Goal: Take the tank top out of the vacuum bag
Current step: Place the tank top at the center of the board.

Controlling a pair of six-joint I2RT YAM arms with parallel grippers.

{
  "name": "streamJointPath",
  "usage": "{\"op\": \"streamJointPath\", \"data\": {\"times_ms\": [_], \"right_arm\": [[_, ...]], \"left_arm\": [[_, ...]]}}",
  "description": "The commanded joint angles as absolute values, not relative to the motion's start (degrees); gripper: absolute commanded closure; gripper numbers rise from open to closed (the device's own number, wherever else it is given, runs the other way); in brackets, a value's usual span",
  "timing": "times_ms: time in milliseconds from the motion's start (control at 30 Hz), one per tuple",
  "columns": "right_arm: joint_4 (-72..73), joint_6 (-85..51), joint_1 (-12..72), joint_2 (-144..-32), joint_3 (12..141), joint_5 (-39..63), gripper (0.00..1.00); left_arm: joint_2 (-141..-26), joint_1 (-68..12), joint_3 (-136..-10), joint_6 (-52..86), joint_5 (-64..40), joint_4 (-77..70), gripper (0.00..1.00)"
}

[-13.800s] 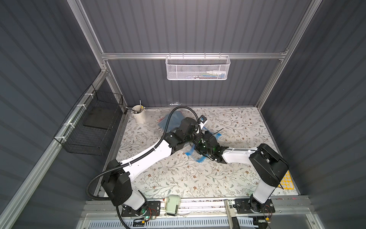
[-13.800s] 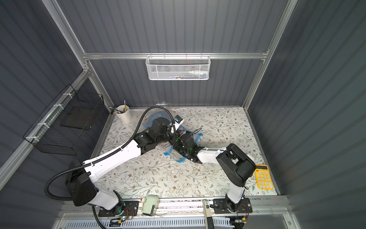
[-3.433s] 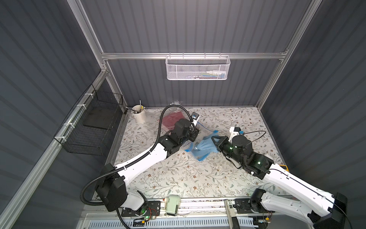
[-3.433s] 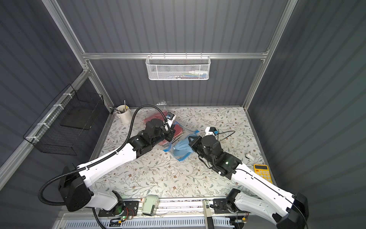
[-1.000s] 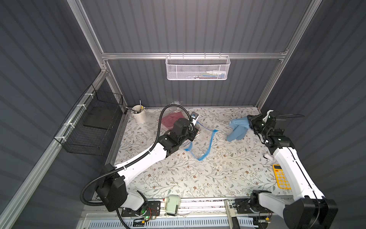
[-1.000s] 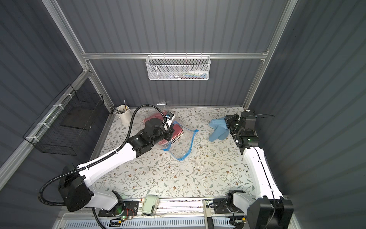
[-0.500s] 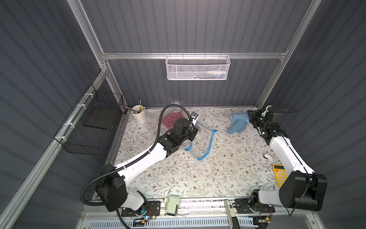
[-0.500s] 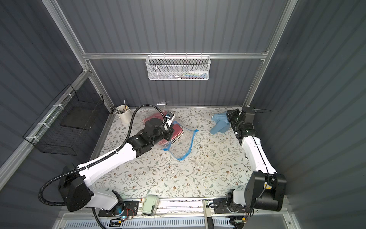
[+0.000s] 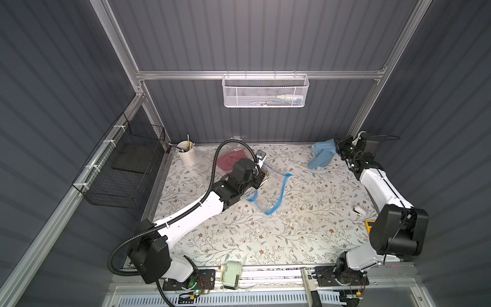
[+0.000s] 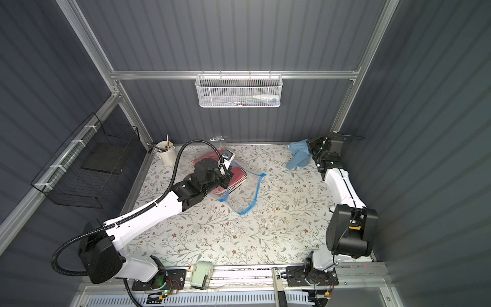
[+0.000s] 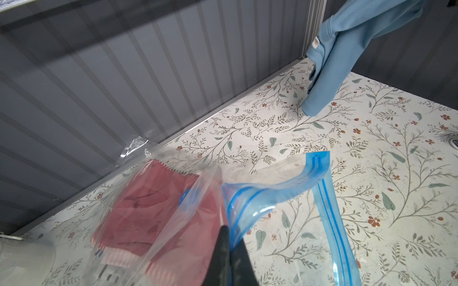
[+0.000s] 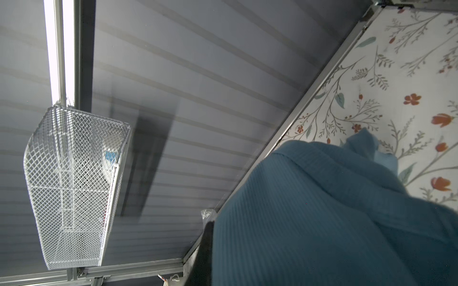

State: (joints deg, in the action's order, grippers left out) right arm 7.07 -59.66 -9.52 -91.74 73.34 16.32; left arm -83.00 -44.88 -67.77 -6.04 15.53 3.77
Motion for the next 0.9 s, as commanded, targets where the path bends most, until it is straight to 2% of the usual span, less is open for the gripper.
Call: {"op": "streamJointPath", "data": {"times_ms": [0,400,633,767,867], "right_arm": [[10.1,-58.6,-10.6,-95.1,77.3,17.2,1.00],[9.5,-59.5,-11.4,-107.7,89.3,18.4,1.00],[6.2,-59.4,-11.2,-111.2,96.3,17.6,1.00],[6.6,-59.5,-11.0,-111.6,96.0,17.5,1.00],[10.0,-60.4,-10.9,-110.6,90.6,17.3,1.00]], "left_arm": [[-83.9,-44.3,-68.2,-7.0,16.4,4.4,1.00],[-84.0,-44.3,-68.3,-6.8,16.0,4.4,1.00],[-84.6,-44.1,-68.5,-6.9,16.0,4.4,1.00],[-84.3,-44.1,-68.4,-6.9,15.7,4.5,1.00],[-84.2,-44.1,-68.4,-6.9,15.6,4.6,1.00]]}}
